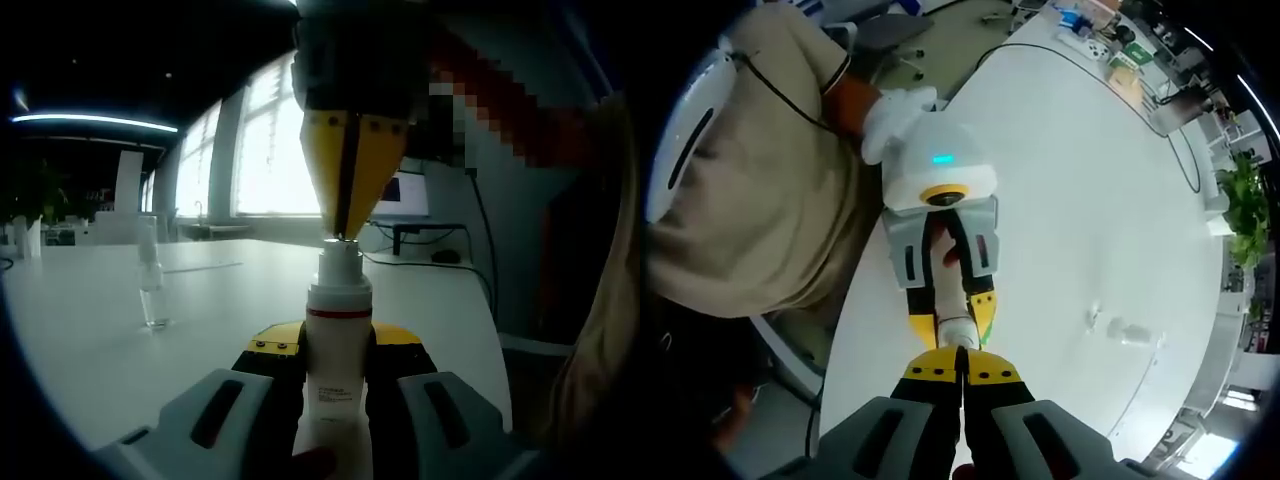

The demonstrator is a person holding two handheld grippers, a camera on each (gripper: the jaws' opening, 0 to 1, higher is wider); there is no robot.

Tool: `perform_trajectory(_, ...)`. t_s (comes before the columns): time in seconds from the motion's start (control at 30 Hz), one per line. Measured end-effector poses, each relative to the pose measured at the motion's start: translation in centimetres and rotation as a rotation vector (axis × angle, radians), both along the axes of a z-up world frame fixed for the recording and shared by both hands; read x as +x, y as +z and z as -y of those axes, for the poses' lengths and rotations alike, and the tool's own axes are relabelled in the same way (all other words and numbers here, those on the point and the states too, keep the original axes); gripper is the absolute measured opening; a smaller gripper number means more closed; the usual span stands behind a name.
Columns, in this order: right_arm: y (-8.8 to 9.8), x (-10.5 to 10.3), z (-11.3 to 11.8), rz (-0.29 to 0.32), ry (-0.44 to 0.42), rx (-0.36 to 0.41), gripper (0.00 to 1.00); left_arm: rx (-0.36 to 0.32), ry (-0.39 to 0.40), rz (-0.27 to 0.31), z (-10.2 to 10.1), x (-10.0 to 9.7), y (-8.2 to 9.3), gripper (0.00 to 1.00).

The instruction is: Clamp pump bottle remove cover press pump head put on cover

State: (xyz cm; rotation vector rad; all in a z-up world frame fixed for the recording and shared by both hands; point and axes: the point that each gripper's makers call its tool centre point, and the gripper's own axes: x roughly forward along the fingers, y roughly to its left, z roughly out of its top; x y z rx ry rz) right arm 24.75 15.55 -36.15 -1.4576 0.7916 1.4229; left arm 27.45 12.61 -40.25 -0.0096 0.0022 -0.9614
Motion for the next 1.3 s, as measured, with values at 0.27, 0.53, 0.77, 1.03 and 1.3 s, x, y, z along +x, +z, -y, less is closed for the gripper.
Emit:
perform_trajectory(0.27,0.05,0.01,0.02,0.000,-0.003,0.008,0.00,0.000,0.000,0.001,-0.02,0.03,-0.03,0.14)
perform_trajectory(0.53,0.11,0.07,0.08,-0.019,-0.013,0.032,0.00,0.000,0.000,0.001,-0.05,0.07,-0.03,0.14)
perform_trajectory(0.77,0.12,0.02,0.06,-0.018,-0.017,0.044,0.00,0.001,0.001,0.001,0.01,0.00,0.01,0.14)
perform_trajectory(1.03,0.25,0.02,0.08,-0.011,-0.016,0.041,0.00,0.001,0.001,0.001,-0.05,0.07,-0.02,0.14)
perform_trajectory(1.3,0.82,0.05,0.10,0.015,0.000,0.056,0.00,0.001,0.001,0.000,-0.12,0.16,-0.05,0.14)
